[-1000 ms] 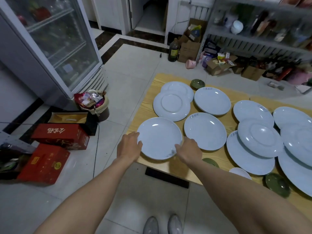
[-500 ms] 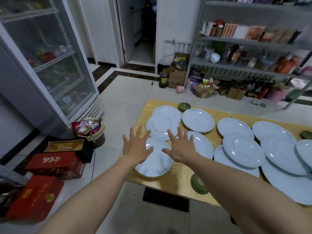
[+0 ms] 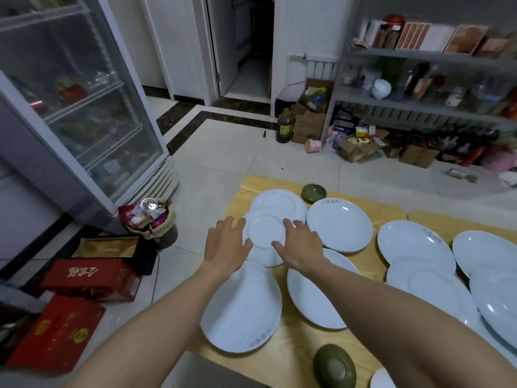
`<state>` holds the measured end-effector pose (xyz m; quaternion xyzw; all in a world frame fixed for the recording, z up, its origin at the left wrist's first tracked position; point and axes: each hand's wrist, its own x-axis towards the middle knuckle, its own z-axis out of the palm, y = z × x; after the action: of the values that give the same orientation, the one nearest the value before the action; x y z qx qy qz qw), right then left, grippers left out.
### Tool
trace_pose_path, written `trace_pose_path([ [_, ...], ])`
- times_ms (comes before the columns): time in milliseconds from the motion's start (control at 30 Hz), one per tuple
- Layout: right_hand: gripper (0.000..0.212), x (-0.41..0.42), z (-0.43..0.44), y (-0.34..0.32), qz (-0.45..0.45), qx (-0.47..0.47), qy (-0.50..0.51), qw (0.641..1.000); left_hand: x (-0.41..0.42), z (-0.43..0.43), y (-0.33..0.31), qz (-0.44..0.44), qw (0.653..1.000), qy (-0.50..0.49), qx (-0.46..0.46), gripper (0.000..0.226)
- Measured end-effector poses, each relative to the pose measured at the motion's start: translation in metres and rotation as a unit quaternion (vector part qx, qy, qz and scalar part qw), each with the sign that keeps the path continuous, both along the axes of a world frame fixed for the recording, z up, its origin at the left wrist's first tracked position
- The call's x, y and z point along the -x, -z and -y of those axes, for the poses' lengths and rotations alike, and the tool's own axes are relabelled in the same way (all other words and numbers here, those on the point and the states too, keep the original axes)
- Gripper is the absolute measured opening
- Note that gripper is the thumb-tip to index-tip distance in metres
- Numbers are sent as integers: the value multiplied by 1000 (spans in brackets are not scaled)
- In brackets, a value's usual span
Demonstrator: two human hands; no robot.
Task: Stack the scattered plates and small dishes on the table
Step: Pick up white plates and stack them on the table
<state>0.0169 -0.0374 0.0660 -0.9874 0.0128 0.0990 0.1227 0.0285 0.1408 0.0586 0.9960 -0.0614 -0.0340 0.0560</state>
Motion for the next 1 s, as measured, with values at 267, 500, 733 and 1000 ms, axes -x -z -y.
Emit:
trace_pose_path([
  [267,65,-60,17,38,-98,-261,253,927,-66,14,47,-136,953,-173,209,59],
  [500,64,-90,17,66,-135,-262,300,907,-110,11,88,-225,900,-251,277,61],
  [733,50,-99,15,73,-164,-279,383,865,-128,4,99,-237,881,-274,304,46],
  [1000,72,-109,5,59,-110,-360,434,819,-137,-3,69,-181,855,-298,383,34],
])
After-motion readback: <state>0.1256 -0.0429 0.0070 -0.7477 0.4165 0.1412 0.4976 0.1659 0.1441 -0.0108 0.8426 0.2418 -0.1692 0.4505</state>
